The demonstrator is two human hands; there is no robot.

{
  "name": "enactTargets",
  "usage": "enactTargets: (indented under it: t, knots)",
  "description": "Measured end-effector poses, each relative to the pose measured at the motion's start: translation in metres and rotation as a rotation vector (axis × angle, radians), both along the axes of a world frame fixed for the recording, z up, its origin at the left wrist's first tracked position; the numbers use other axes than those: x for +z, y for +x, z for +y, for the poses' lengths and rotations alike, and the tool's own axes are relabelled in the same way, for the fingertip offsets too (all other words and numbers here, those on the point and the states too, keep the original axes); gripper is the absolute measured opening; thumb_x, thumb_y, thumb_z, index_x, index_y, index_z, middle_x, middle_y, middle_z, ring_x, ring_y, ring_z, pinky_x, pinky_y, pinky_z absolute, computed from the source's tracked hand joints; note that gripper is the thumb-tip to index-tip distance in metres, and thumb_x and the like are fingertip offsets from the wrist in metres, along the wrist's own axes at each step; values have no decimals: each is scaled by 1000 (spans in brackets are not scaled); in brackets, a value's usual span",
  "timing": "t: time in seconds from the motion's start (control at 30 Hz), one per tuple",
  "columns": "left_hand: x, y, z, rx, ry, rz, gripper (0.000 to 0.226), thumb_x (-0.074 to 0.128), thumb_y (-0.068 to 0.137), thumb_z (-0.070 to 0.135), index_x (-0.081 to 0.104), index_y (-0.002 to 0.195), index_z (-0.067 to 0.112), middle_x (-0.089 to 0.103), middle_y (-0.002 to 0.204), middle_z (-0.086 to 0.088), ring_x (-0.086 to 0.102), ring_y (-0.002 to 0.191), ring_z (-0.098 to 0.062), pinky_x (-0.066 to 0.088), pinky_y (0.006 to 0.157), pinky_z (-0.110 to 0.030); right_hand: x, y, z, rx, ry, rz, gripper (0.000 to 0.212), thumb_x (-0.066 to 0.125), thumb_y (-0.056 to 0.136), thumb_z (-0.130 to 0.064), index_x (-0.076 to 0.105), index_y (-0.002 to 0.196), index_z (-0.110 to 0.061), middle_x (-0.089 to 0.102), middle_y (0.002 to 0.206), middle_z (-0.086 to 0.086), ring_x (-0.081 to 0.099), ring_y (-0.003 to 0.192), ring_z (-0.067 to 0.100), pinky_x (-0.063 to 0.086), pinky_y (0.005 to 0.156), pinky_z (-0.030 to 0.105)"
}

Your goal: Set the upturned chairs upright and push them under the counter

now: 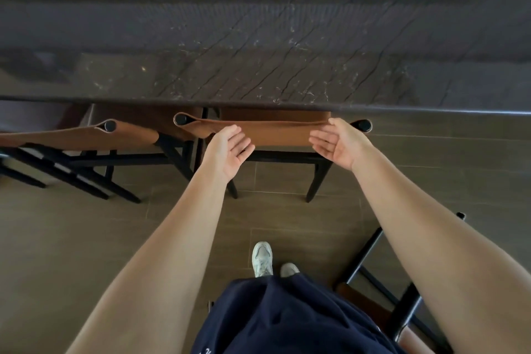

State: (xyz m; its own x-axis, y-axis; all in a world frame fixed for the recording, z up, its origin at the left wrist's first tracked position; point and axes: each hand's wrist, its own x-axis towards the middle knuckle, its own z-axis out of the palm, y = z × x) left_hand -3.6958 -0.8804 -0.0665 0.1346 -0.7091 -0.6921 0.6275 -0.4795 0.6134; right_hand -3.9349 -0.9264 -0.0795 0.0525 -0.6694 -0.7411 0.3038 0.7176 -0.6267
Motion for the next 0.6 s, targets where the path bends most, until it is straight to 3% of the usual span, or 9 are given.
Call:
enactTargets:
  t: [0.1, 0.2, 0.6]
  knots:
    - [6, -14, 21, -38, -61, -47, 37, 47, 101, 20, 50, 135, 7, 53, 138, -9, 52, 125, -26, 52, 90, -37, 9, -16, 20, 11, -41, 0, 38, 47, 102, -27, 49, 138, -14, 71, 113, 10, 70, 102, 24, 57, 83, 37]
    - [8, -23, 38, -64, -100, -78, 39, 44, 102, 22, 48, 139, 10, 53, 139, -7, 52, 127, -25, 48, 98, -39, 13, -25, 40, 10, -63, -11, 33, 49, 100, -27, 54, 131, -18, 72, 111, 9, 69, 103, 23, 57, 83, 37]
    - [9, -34, 110, -88, -157, -51, 29, 49, 99, 20, 58, 125, 12, 64, 124, -6, 62, 112, -22, 55, 86, -35, 11, -46, 153, -66, -77, 0, 25, 49, 100, -28, 67, 114, -19, 75, 108, 5, 70, 102, 20, 55, 87, 37]
